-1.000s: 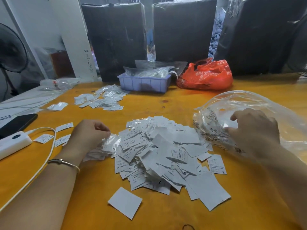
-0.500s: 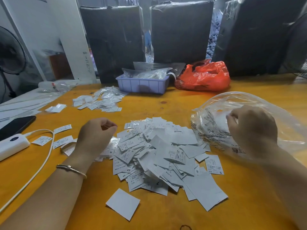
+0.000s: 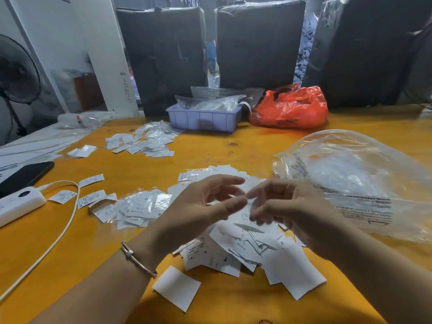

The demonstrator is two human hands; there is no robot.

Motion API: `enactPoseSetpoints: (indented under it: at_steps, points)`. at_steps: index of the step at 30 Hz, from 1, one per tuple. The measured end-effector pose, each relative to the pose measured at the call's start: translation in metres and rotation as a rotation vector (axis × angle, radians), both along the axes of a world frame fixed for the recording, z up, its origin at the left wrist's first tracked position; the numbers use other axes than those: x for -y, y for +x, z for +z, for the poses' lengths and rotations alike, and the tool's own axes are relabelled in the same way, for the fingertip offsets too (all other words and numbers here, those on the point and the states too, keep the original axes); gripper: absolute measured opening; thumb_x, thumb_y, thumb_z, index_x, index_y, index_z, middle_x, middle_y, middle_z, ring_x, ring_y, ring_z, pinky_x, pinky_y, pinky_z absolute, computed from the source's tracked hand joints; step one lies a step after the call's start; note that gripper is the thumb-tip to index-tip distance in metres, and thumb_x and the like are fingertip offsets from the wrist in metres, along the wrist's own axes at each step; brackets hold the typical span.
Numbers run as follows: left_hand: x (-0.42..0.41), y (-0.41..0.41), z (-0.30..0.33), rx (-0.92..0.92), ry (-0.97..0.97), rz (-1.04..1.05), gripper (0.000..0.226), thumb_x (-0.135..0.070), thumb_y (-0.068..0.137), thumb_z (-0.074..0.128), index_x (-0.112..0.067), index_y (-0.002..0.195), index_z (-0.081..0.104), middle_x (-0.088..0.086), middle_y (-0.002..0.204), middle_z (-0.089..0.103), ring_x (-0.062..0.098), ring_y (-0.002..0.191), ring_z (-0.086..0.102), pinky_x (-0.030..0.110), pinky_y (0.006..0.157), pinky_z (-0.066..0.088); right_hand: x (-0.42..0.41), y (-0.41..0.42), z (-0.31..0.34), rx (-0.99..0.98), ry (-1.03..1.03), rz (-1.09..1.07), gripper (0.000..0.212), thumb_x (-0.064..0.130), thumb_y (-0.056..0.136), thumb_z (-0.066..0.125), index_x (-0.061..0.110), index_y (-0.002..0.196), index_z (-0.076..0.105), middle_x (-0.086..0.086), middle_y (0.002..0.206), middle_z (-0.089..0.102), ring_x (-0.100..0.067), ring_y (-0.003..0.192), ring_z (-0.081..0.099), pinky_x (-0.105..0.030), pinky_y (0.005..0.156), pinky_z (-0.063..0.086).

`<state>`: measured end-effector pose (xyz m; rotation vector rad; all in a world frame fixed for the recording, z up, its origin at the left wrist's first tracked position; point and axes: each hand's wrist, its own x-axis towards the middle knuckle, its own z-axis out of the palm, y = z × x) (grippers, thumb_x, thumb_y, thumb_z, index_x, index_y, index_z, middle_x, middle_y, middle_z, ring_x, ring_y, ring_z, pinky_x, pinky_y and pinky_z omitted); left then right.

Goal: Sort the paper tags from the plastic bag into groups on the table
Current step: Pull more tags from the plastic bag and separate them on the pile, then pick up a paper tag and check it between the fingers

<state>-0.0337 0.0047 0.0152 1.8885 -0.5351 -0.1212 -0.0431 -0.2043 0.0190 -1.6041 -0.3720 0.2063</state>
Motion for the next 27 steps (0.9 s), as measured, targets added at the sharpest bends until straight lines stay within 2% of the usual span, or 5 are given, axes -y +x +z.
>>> enactPoseSetpoints:
  at_steps: [7,12,16,20,27]
  points:
    - [0.002,-0.002,0.001,0.018,-0.059,-0.014,0.003,-0.008,0.084,0.075,-0.01,0.086,0.073,0.0,0.075,0.071,0.01,0.07,0.064,0.017,0.066,0.05,-0.002,-0.001,-0.002,0.005,-0.135,-0.01,0.021,0.008,0.064,0.067,0.005,0.084,0.067,-0.016,0.072,0.072,-0.019,0.062,0.064,-0.025,0.058,0.047]
    - [-0.004,-0.001,0.003,-0.007,-0.1,0.049,0.01,-0.026,0.079,0.076,-0.017,0.076,0.072,0.0,0.068,0.068,0.012,0.066,0.063,0.02,0.063,0.049,0.004,0.004,-0.004,0.039,-0.152,-0.053,0.002,0.01,0.079,0.074,0.008,0.078,0.074,-0.013,0.074,0.073,-0.018,0.064,0.066,-0.021,0.058,0.048]
    - [-0.006,0.0,0.005,-0.078,-0.04,0.012,0.018,-0.032,0.077,0.079,-0.017,0.071,0.072,0.003,0.066,0.067,0.012,0.064,0.062,0.021,0.062,0.049,0.007,0.006,-0.005,0.077,-0.09,-0.097,0.014,0.021,0.084,0.068,0.008,0.082,0.072,-0.01,0.077,0.074,-0.015,0.066,0.064,-0.02,0.059,0.047]
    - [-0.002,-0.003,0.005,-0.002,0.133,-0.014,0.024,-0.043,0.074,0.076,-0.019,0.079,0.075,-0.002,0.072,0.072,0.008,0.068,0.066,0.014,0.063,0.049,-0.001,0.003,-0.009,0.313,-0.242,-0.083,0.01,0.015,0.085,0.069,0.008,0.077,0.07,-0.007,0.067,0.07,-0.013,0.061,0.063,-0.019,0.058,0.048]
    - [-0.008,0.001,0.005,0.023,0.078,-0.002,0.008,-0.02,0.082,0.076,-0.012,0.082,0.077,0.002,0.07,0.072,0.011,0.064,0.066,0.018,0.062,0.051,-0.003,0.004,-0.01,0.467,-0.306,-0.241,0.018,0.035,0.086,0.063,0.018,0.081,0.069,0.006,0.07,0.069,-0.008,0.066,0.064,-0.023,0.061,0.052]
